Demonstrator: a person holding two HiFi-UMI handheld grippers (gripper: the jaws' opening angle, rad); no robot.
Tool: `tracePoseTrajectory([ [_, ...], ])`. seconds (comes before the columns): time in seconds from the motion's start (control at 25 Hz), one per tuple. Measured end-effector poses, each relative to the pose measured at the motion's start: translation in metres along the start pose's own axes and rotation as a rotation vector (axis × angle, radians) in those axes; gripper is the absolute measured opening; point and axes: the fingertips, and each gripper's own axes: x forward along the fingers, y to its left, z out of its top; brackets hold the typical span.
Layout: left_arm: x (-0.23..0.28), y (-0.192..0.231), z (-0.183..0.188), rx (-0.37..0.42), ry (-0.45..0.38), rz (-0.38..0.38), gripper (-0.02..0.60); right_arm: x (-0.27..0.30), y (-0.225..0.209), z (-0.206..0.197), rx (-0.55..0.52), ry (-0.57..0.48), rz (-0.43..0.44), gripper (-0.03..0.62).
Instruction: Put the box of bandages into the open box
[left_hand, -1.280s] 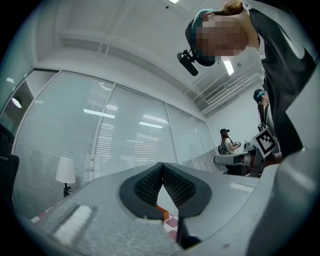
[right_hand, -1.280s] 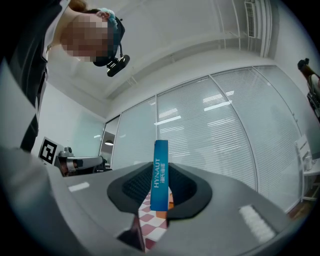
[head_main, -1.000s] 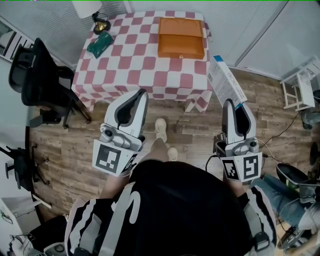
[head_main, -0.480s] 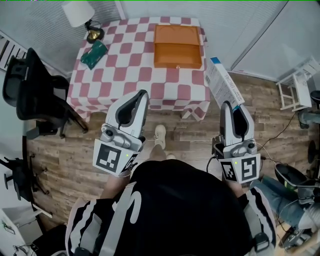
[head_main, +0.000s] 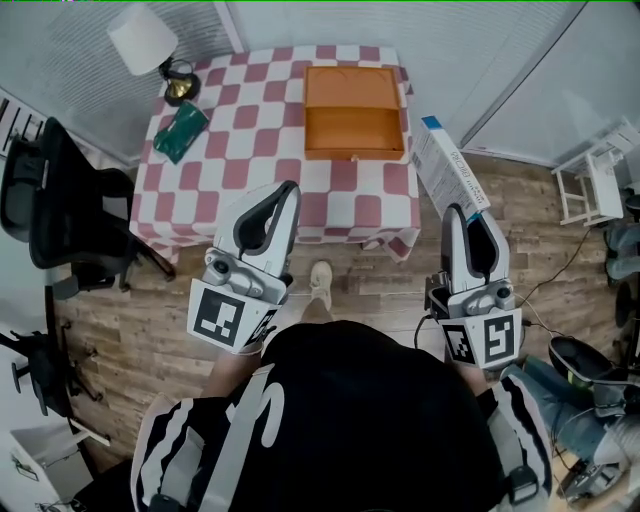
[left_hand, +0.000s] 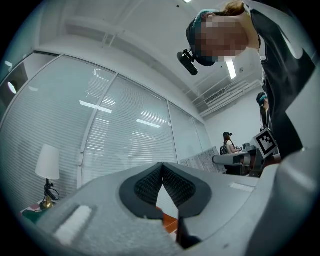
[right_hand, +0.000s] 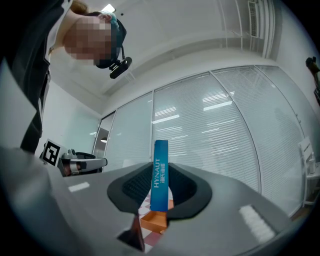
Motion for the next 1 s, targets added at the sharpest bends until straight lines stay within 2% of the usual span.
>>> tracePoseTrajectory([
  [0.68,0.065,0.074,-0.013,-0.003,-0.005,-0.030,0.000,0.093,-0.024,-0.013,0.005,-0.007,-0.027,0.084],
  [1.0,0.089,0.112,-0.021,0.006,0.003,-0.049,0.000,0.134,-0.026,-0.020,-0.025,-0.022,-0.047,0.084],
])
